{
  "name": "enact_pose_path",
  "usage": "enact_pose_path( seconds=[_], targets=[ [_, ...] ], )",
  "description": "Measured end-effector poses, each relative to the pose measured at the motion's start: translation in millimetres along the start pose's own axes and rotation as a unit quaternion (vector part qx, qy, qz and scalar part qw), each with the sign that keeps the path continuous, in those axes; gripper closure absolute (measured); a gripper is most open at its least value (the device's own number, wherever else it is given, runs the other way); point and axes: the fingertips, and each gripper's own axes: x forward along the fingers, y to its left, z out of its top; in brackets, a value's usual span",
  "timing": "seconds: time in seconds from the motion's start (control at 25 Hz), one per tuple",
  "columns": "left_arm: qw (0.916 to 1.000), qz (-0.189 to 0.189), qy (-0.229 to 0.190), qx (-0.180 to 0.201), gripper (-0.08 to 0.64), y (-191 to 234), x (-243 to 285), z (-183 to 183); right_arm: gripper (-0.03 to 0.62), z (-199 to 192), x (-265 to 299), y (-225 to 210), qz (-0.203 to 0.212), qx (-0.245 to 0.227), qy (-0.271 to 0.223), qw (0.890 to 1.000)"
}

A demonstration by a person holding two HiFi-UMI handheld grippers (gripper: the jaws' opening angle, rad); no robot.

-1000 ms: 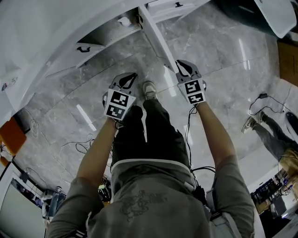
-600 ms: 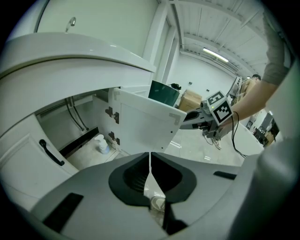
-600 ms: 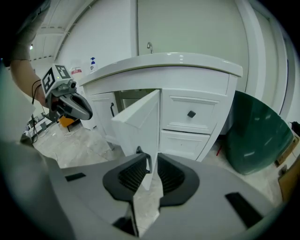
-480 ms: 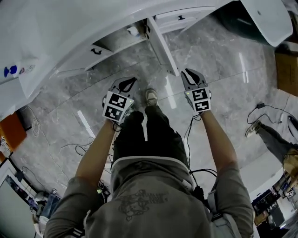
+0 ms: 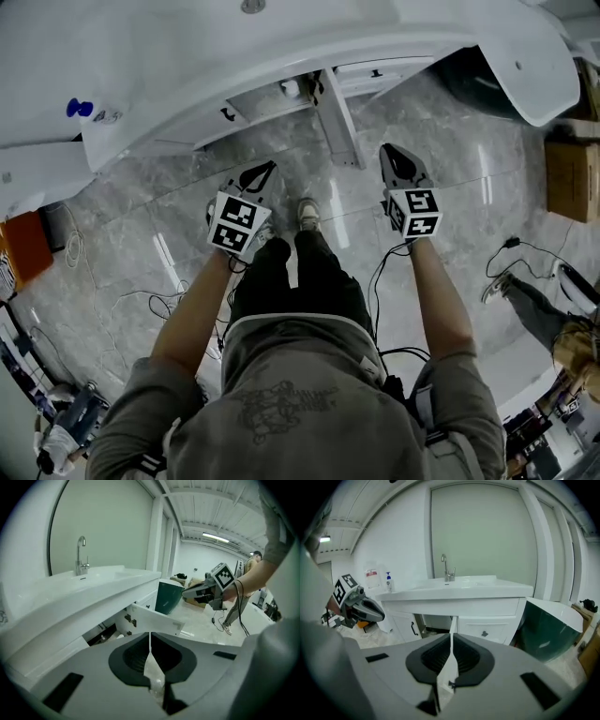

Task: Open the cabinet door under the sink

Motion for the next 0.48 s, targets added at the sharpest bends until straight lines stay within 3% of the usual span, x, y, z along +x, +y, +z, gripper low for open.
enact_pose_path(
  seconds=[0.24,0.48],
  targets=[
    [0.9989,0.024,-0.04,-0.004,0.534,15.6,-54.4,44.7,0.557,62.4,-19.3,38.5,0.011,0.031,-0.022,0.999],
    [0.9957,0.042,-0.083,-0.005,0.534,31.8,-107.1,91.8,0.557,122.3,-38.3,80.0,0.049,0.0,-0.047,0.998]
  ],
)
